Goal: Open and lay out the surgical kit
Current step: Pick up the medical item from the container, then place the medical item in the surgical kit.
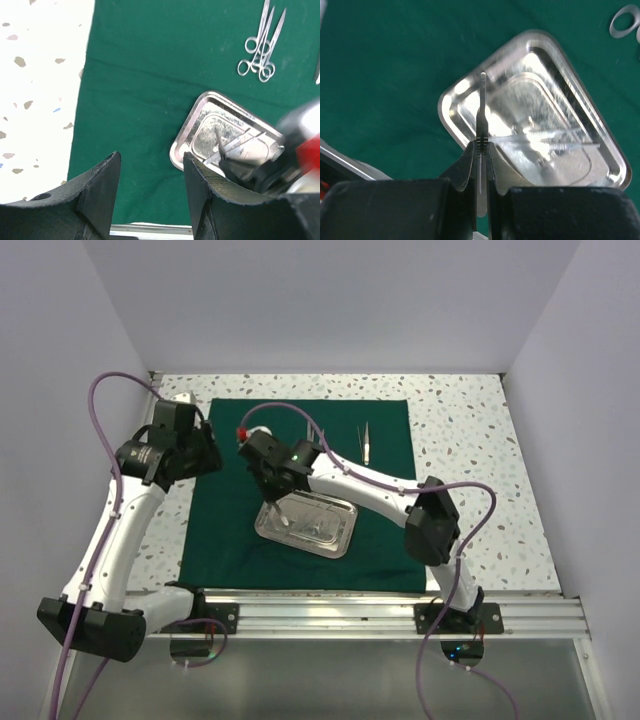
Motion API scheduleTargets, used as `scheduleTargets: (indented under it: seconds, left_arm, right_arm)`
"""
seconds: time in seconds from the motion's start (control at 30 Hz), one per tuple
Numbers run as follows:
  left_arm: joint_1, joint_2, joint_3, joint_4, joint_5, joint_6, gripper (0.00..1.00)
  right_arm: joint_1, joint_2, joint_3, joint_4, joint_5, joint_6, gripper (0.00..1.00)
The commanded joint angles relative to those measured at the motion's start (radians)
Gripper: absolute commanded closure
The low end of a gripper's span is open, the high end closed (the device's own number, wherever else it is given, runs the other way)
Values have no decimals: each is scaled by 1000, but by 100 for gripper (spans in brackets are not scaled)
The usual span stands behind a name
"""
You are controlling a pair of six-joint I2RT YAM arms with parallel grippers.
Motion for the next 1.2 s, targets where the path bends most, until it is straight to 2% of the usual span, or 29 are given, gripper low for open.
scheduleTargets:
  seconds: [0.0,0.13,0.17,0.27,0.4,0.5,0.63,0.77,0.8,0.83,0.87,0.9,0.93,0.97,1.0,1.07,1.17]
  left_arm:
    - [8,-48,82,-44,-64,-4,43]
    - [8,-94,129,-84,-138,-30,43]
    - [8,-103,135,-90,-147,-41,43]
    - [8,-145,147,-106,-165,-67,42]
    - [8,-177,132,-142,-133,-89,41]
    - [8,-194,124,-176,-124,-95,42]
    - [8,-229,115,-202,-139,-93,42]
    - [8,-235,122,-233,-167,-84,42]
    - [8,-235,126,-241,-172,-80,42]
    - [9,-234,130,-245,-179,-78,42]
    - [8,-234,135,-248,-182,-76,42]
    - [8,-234,135,-253,-184,-76,42]
    - [8,-232,132,-253,-184,-79,42]
    - [8,-232,121,-248,-182,-83,42]
    - [8,-231,115,-244,-179,-84,42]
    - [8,-225,98,-232,-159,-83,43]
    - [6,-200,66,-179,-110,-46,45]
  right_arm:
    - [-63,78,187,-88,14,94,100]
    - [-177,227,412,-111,-47,213,100]
    - [-192,293,513,-113,-56,232,100]
    - [-249,382,647,-84,-85,310,100]
    - [-295,407,601,127,-90,402,100]
    - [-303,459,616,223,-67,447,100]
    - [-307,560,714,318,-82,526,100]
    - [-307,612,724,395,-92,574,100]
    - [-307,620,724,413,-93,573,95]
    - [-307,629,724,417,-93,567,83]
    - [-307,635,722,418,-92,564,69]
    - [-311,635,721,426,-92,559,42]
    - [-312,635,715,429,-90,553,33]
    - [-314,631,712,433,-96,550,13]
    - [-318,626,707,436,-98,545,7]
    - [-320,591,689,440,-108,515,3]
    - [-321,516,620,424,-112,449,3]
